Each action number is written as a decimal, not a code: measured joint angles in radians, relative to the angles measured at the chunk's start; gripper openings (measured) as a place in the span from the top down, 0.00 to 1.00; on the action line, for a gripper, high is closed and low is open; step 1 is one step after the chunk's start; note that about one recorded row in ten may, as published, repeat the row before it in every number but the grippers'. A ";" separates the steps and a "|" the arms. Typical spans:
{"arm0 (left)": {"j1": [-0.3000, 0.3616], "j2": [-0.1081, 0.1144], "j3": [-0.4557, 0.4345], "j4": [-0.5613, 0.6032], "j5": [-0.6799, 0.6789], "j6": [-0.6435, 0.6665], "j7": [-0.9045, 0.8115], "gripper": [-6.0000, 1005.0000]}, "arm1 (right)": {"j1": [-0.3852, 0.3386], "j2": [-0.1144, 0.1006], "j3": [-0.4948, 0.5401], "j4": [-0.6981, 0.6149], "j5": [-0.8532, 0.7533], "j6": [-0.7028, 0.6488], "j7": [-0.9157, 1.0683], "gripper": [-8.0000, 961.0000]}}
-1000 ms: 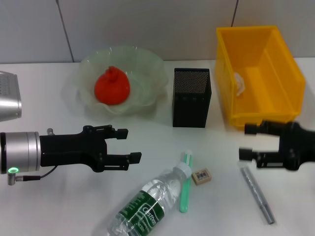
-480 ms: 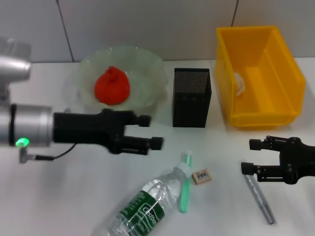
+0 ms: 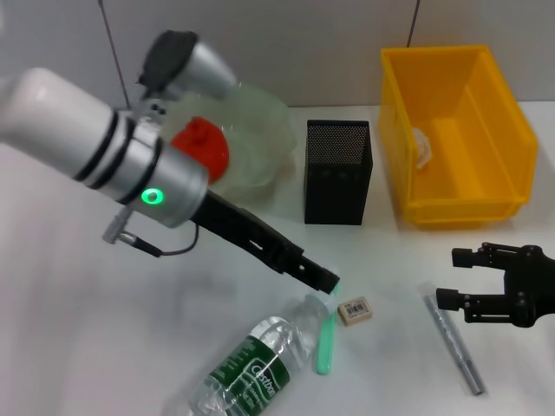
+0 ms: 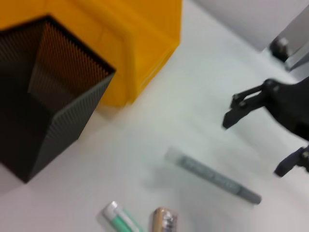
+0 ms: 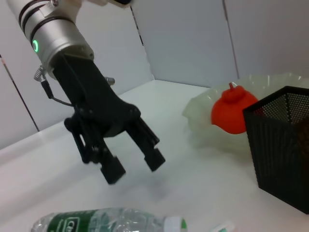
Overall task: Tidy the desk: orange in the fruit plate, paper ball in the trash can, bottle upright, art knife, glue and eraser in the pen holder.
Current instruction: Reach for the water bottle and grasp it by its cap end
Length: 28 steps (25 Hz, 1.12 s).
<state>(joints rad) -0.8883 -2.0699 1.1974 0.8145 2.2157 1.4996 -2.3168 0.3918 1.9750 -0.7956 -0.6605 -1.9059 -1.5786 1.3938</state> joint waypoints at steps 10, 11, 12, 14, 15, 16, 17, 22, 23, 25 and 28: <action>-0.037 -0.006 0.162 -0.016 0.054 -0.121 -0.169 0.19 | -0.006 -0.002 0.004 -0.009 -0.001 0.016 -0.012 0.14; -0.038 -0.008 0.181 -0.031 0.051 -0.138 -0.179 0.19 | -0.007 -0.002 0.004 -0.009 -0.002 0.019 -0.013 0.14; -0.038 -0.008 0.189 -0.036 0.049 -0.144 -0.181 0.19 | -0.007 -0.002 0.004 -0.009 -0.002 0.019 -0.013 0.14; -0.039 -0.008 0.197 -0.042 0.047 -0.152 -0.183 0.19 | -0.007 -0.002 0.004 -0.009 -0.002 0.019 -0.014 0.14; -0.039 -0.008 0.197 -0.042 0.047 -0.152 -0.183 0.19 | -0.007 -0.002 0.004 -0.009 -0.002 0.020 -0.015 0.14; -0.039 -0.009 0.207 -0.050 0.040 -0.164 -0.183 0.19 | -0.007 -0.002 0.004 -0.009 -0.002 0.020 -0.015 0.14; -0.040 -0.009 0.212 -0.056 0.032 -0.171 -0.181 0.19 | -0.007 -0.002 0.004 -0.009 -0.002 0.020 -0.015 0.14; -0.038 -0.010 0.260 -0.083 -0.005 -0.227 -0.174 0.19 | -0.005 -0.002 0.004 -0.008 -0.002 0.021 -0.015 0.14; -0.036 -0.010 0.282 -0.088 -0.014 -0.251 -0.172 0.19 | -0.003 -0.002 0.004 -0.008 -0.002 0.024 -0.015 0.14; -0.035 -0.010 0.289 -0.090 -0.019 -0.256 -0.169 0.19 | -0.002 -0.002 0.004 -0.008 -0.002 0.028 -0.015 0.14; -0.033 -0.010 0.298 -0.095 -0.031 -0.259 -0.156 0.19 | 0.000 -0.002 0.004 -0.007 -0.002 0.031 -0.014 0.14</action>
<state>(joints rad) -0.9209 -2.0801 1.4949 0.7193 2.1843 1.2405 -2.4732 0.3914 1.9726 -0.7915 -0.6679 -1.9083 -1.5480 1.3796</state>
